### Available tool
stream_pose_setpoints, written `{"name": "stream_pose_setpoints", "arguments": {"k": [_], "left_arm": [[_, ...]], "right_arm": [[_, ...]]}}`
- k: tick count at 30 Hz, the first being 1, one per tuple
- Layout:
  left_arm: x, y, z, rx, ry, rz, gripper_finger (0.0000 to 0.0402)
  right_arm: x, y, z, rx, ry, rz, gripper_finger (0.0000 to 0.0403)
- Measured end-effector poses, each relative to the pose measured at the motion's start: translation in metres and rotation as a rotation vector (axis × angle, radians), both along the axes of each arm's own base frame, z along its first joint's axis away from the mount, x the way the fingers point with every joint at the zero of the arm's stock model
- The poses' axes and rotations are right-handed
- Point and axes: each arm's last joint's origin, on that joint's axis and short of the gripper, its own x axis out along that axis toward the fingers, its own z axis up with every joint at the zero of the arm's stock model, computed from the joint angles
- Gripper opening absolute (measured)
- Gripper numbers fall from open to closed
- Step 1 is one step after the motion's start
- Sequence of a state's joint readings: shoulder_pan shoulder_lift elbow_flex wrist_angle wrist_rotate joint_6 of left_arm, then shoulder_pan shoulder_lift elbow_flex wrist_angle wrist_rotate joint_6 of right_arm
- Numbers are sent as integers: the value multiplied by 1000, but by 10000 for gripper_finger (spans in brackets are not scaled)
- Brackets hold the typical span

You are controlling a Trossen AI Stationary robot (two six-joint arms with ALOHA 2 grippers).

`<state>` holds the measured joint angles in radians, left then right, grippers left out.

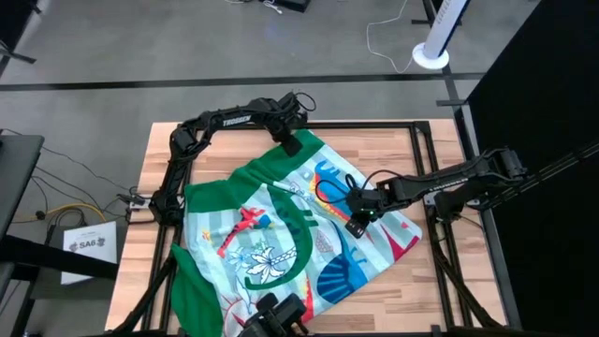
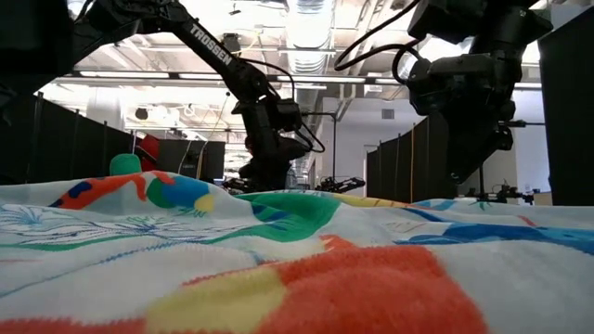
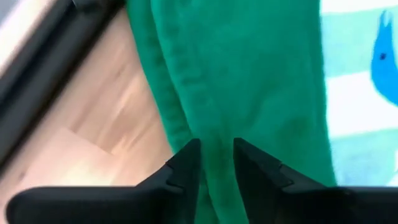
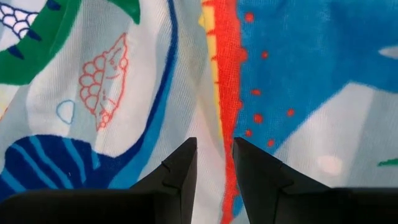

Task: Roll towel
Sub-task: Roll the multicolor dinosaur print towel

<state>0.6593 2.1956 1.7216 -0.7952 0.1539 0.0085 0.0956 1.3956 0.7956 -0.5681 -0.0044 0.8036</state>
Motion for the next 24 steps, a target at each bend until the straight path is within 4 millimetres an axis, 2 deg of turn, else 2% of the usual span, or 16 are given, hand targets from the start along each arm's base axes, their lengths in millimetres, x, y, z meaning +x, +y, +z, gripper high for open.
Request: {"name": "stream_pose_setpoints", "arguments": {"k": [8, 16, 20, 24], "left_arm": [[5, -7, -1, 4, -1, -28, 69], [9, -7, 1, 30, -22, -36, 6], [6, -4, 3, 90, 23, -37, 1], [4, 6, 15, 110, 20, -28, 0]], "right_arm": [[0, 0, 0, 0, 0, 0, 93], [0, 0, 0, 0, 0, 0, 93], [0, 0, 0, 0, 0, 0, 93], [0, 0, 0, 0, 0, 0, 93]]}}
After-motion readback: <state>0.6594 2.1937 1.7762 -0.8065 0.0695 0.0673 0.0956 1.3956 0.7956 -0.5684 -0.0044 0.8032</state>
